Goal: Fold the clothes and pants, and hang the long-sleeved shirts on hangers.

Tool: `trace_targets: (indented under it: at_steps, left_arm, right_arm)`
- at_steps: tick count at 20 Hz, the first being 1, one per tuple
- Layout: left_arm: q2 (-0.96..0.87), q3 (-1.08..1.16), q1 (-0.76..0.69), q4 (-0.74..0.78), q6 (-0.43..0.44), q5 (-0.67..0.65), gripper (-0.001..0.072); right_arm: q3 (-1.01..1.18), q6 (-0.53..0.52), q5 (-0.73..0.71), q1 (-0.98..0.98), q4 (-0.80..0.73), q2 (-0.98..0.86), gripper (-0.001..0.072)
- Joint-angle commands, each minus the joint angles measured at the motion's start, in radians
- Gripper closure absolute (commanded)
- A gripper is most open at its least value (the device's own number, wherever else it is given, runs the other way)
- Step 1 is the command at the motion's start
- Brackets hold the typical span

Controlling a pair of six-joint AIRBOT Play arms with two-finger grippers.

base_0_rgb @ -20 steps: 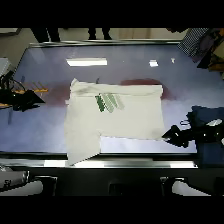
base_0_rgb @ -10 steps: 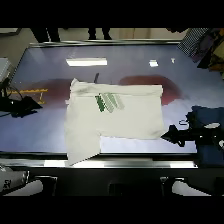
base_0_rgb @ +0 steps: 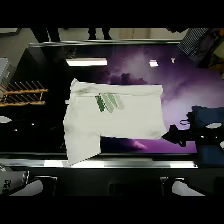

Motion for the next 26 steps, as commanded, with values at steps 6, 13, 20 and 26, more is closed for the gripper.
trace_targets:
  at_steps: [6,13,20,26]
  left_arm:
    - [-0.068,-0.058,-0.112,-0.048,0.03,0.093,0.027]
    - [-0.085,-0.058,-0.134,-0.049,0.03,0.111,0.027]
    - [-0.111,-0.043,-0.189,-0.083,0.031,0.112,0.0689]
    - [-0.106,0.218,-0.204,-0.15,0.01,0.107,0.069]
  right_arm:
    - [0.0,0.024,0.004,0.001,0.001,0.078,0.068]
    - [0.0,0.024,0.007,0.001,0.002,0.078,0.068]
    - [0.0,0.011,0.005,0.001,0.013,0.085,0.068]
    - [0.108,-0.085,-0.117,0.094,0.194,0.114,0.0683]
